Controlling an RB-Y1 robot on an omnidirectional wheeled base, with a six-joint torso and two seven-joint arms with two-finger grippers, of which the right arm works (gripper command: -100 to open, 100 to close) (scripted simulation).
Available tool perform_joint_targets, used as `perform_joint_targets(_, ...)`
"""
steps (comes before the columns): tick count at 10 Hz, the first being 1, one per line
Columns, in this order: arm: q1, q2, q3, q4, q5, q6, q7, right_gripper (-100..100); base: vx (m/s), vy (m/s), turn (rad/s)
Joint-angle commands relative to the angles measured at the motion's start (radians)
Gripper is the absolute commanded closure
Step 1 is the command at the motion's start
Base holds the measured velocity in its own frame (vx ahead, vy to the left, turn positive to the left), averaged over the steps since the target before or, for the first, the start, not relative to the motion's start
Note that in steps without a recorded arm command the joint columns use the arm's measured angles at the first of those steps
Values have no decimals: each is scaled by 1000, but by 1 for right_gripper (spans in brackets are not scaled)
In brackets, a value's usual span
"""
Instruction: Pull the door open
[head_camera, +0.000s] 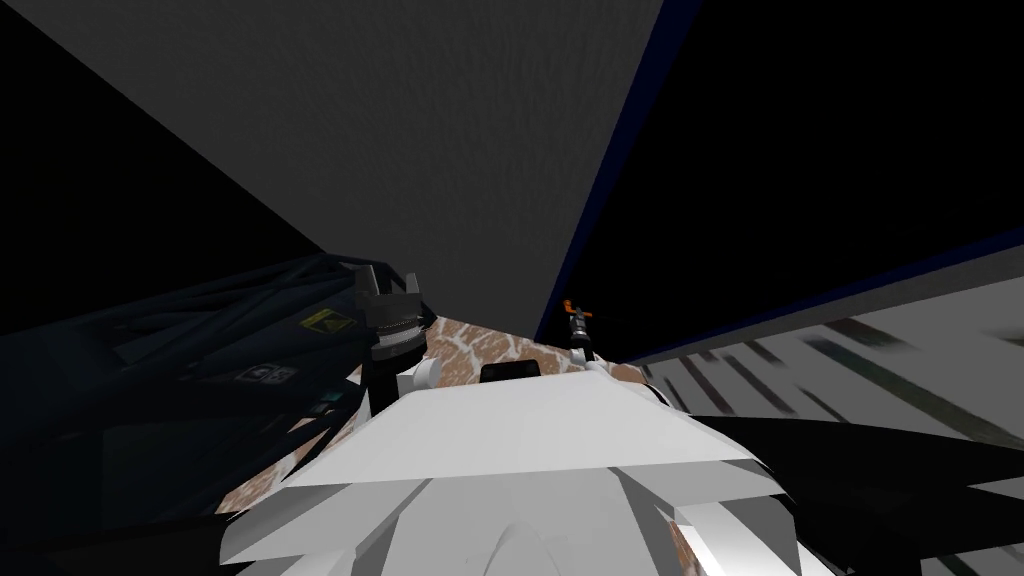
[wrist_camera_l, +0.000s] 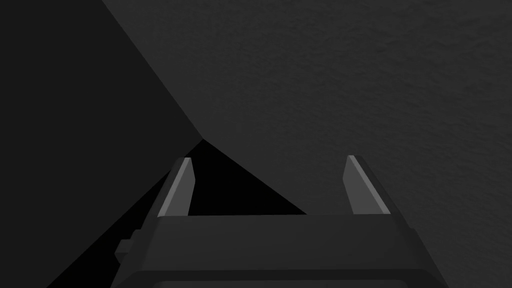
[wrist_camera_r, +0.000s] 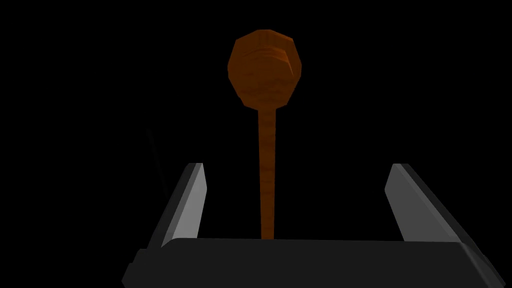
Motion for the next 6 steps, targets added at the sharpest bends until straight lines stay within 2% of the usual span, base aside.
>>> perform_joint_targets(1,-27,-9,-2,50,-1,-25,-7,-100,131,-25,25)
perform_joint_targets(2,-27,-9,-2,61,-1,-25,-7,-100,44,5,-14)
perform_joint_targets(3,-21,-8,-2,44,-1,-16,-6,-100,15,3,-4)
perform_joint_targets(4,-21,-8,-2,44,-1,-16,-6,100,6,-2,4)
perform_joint_targets(6,-21,-8,-2,44,-1,-16,-6,100,-5,-1,4)
